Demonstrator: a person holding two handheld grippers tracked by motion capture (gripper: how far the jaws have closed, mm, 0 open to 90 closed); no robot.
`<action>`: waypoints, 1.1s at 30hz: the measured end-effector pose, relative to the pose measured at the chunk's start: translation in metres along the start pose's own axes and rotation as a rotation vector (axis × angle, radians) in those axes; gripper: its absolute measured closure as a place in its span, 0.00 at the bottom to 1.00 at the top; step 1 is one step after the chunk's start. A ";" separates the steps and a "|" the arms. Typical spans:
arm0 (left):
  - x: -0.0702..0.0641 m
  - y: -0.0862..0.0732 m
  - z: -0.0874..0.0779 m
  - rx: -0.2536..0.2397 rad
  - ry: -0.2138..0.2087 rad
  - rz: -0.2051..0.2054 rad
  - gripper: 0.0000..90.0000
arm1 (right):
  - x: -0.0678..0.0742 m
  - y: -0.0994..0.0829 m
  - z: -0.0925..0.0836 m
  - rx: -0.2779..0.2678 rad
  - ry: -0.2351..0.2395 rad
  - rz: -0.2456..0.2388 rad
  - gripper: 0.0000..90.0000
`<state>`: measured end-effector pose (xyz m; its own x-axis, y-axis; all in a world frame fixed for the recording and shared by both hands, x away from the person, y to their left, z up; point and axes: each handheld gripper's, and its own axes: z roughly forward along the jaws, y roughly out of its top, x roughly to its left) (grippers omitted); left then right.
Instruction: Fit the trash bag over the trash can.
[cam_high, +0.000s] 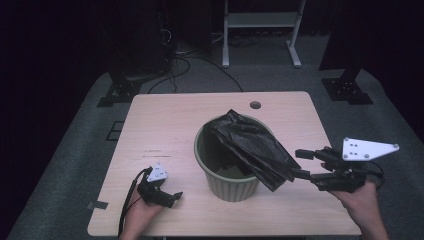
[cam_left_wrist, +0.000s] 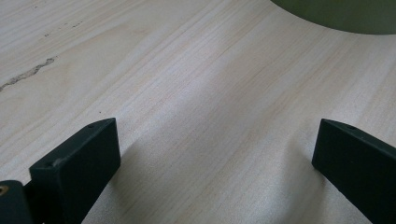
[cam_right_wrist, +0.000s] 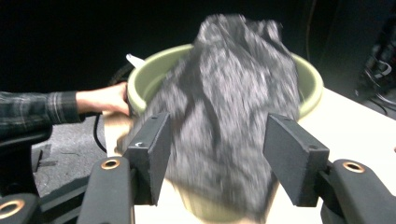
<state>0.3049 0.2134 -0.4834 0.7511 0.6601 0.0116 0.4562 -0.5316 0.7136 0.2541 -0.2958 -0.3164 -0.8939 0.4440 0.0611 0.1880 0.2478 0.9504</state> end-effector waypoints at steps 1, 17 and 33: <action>0.000 0.000 0.000 0.000 0.000 0.000 0.00 | 0.000 0.000 0.000 0.000 0.000 0.000 0.45; 0.000 0.000 0.000 0.000 0.002 -0.003 0.00 | 0.010 -0.044 -0.017 0.009 -0.058 0.050 0.52; 0.000 0.000 0.000 0.000 0.004 -0.005 0.00 | -0.004 -0.032 0.005 0.021 -0.077 0.025 0.68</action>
<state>0.3049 0.2131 -0.4833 0.7468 0.6649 0.0107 0.4599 -0.5281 0.7139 0.2535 -0.3006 -0.3484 -0.8549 0.5153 0.0599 0.2191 0.2539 0.9421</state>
